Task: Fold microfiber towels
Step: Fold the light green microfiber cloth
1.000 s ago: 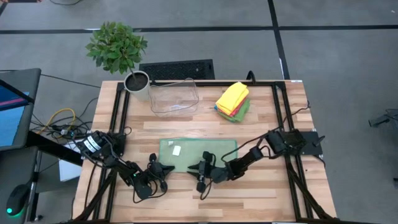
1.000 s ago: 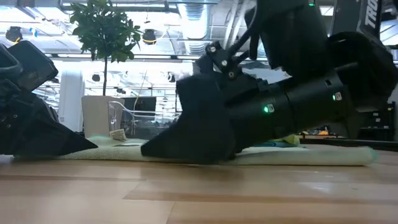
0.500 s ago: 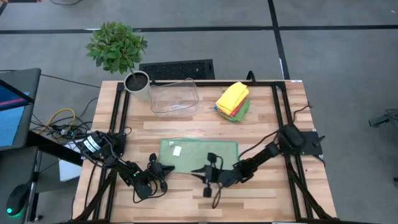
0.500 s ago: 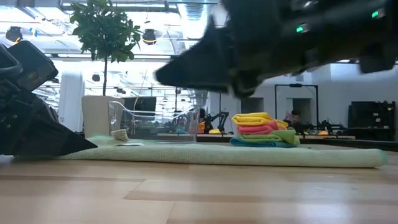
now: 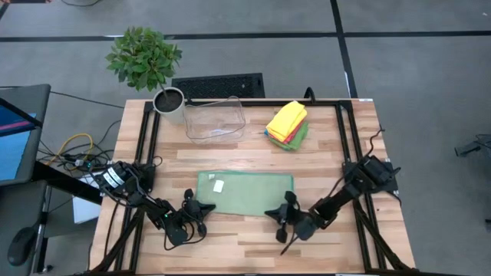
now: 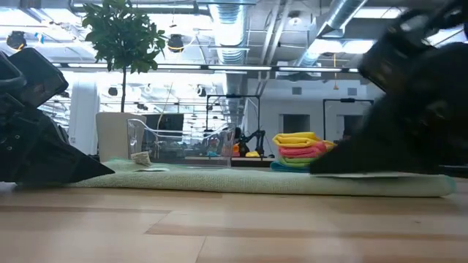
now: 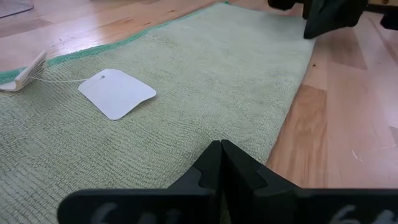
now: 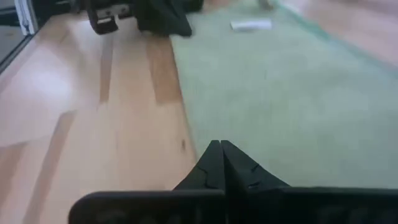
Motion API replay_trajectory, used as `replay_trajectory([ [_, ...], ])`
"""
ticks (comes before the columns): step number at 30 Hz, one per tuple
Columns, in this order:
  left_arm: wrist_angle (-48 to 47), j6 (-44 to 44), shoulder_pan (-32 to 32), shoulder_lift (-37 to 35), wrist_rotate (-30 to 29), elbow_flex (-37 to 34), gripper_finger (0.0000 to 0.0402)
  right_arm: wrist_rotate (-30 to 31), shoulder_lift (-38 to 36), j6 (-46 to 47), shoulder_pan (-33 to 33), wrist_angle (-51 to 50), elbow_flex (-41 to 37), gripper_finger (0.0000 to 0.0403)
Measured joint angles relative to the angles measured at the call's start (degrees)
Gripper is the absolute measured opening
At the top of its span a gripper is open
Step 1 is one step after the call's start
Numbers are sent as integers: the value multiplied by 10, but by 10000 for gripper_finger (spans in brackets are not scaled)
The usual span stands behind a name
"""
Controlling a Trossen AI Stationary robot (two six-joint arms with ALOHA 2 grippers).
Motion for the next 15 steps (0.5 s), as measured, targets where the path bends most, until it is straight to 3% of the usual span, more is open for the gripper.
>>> replay_trajectory([
  [9, 0, -1, 0, 0, -3, 0, 0, 58, -3, 147, 51, -79, -33, 6],
  [15, 0, -4, 0, 0, -4, 1, 0, 76, -3, 159, 56, -109, -33, 11],
])
